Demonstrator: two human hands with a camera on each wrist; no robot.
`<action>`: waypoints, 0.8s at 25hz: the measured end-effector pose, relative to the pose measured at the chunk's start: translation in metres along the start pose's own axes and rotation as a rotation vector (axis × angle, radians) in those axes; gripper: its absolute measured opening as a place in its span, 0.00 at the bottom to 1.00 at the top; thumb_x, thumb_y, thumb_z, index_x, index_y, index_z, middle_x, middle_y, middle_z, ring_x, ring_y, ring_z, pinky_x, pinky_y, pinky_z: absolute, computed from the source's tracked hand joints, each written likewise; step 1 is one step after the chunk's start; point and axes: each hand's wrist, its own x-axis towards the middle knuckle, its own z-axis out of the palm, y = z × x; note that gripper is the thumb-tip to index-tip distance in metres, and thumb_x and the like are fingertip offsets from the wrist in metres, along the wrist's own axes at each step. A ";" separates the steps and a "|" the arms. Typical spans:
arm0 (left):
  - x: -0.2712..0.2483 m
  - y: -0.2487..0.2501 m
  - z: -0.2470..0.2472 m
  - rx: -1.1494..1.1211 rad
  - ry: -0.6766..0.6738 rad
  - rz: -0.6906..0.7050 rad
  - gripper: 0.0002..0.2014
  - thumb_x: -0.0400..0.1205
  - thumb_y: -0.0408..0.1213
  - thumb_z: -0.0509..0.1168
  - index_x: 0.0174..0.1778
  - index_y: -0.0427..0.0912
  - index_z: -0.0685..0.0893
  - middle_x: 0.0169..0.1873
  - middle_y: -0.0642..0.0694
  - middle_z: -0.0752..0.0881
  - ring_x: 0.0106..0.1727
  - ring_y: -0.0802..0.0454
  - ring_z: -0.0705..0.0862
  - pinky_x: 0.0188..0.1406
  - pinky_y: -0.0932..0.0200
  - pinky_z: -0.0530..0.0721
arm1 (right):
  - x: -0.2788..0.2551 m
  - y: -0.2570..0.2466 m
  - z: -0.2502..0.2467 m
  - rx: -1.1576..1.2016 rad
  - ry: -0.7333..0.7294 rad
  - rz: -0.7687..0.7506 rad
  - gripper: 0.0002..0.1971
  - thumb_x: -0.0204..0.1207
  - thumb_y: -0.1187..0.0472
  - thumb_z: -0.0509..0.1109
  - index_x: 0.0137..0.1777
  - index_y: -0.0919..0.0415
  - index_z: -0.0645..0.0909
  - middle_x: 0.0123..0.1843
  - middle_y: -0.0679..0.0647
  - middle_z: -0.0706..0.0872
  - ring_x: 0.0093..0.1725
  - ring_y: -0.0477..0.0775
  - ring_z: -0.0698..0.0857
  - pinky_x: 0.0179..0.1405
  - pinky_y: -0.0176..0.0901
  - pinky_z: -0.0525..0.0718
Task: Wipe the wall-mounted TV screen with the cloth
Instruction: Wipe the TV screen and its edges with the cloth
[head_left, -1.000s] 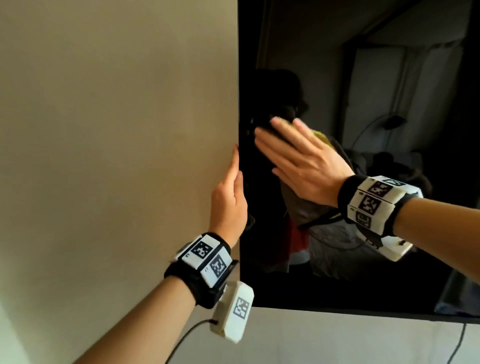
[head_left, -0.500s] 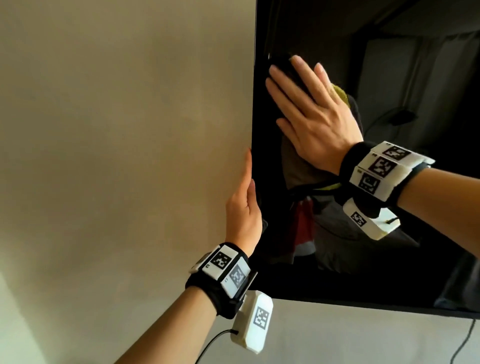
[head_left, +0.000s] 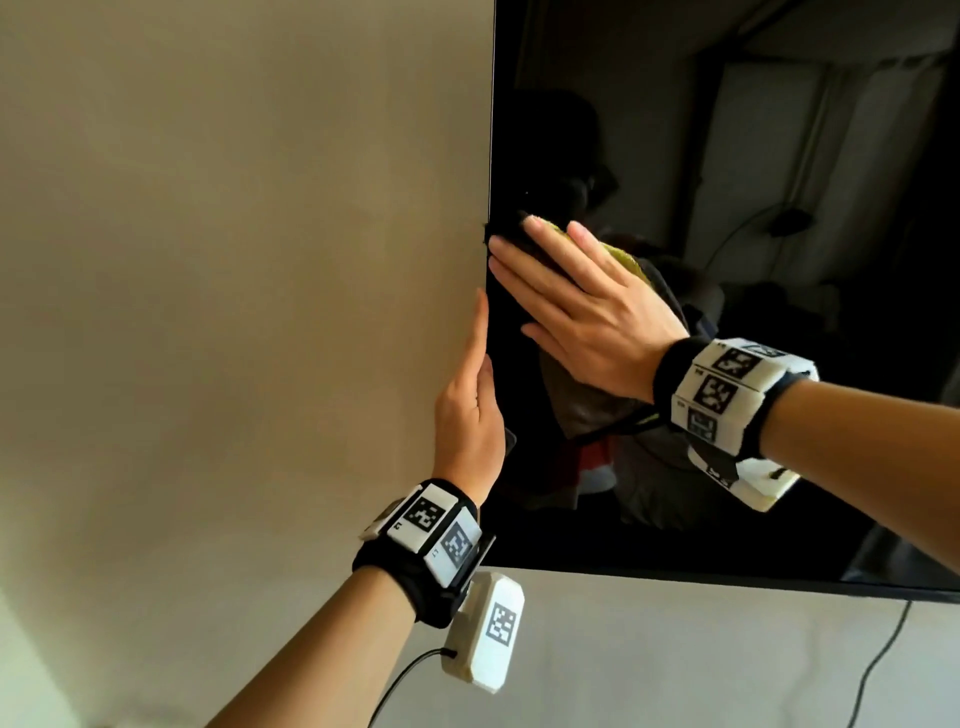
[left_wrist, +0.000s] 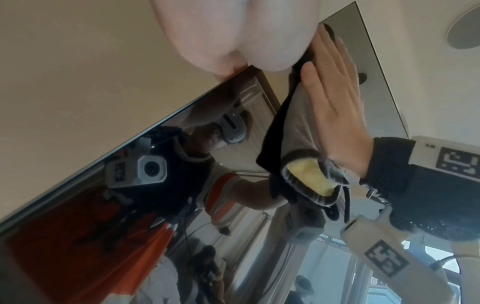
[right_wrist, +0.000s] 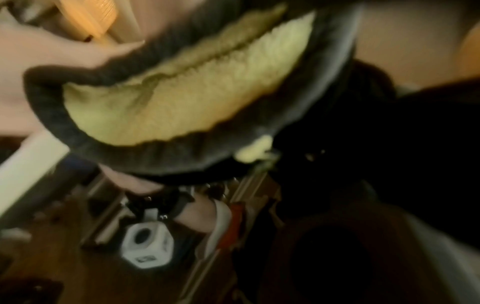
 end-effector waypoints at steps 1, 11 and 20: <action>-0.002 -0.002 0.002 -0.001 -0.003 -0.024 0.27 0.91 0.31 0.47 0.84 0.62 0.60 0.53 0.77 0.82 0.46 0.78 0.82 0.49 0.77 0.78 | 0.003 0.006 -0.002 0.000 0.016 -0.009 0.27 0.90 0.53 0.53 0.85 0.64 0.58 0.86 0.59 0.59 0.85 0.66 0.57 0.85 0.61 0.57; -0.031 -0.018 0.003 0.024 0.011 -0.032 0.26 0.91 0.32 0.48 0.83 0.61 0.61 0.64 0.70 0.80 0.54 0.73 0.82 0.60 0.74 0.77 | -0.025 -0.022 0.003 0.012 0.004 -0.024 0.27 0.90 0.53 0.53 0.86 0.62 0.58 0.86 0.57 0.60 0.84 0.64 0.59 0.85 0.59 0.57; -0.054 -0.038 0.010 0.010 0.056 -0.053 0.26 0.91 0.27 0.47 0.85 0.48 0.57 0.69 0.73 0.71 0.58 0.87 0.76 0.61 0.81 0.74 | -0.049 -0.052 0.007 0.032 -0.007 -0.015 0.27 0.90 0.54 0.55 0.85 0.64 0.59 0.85 0.57 0.62 0.84 0.64 0.61 0.84 0.58 0.59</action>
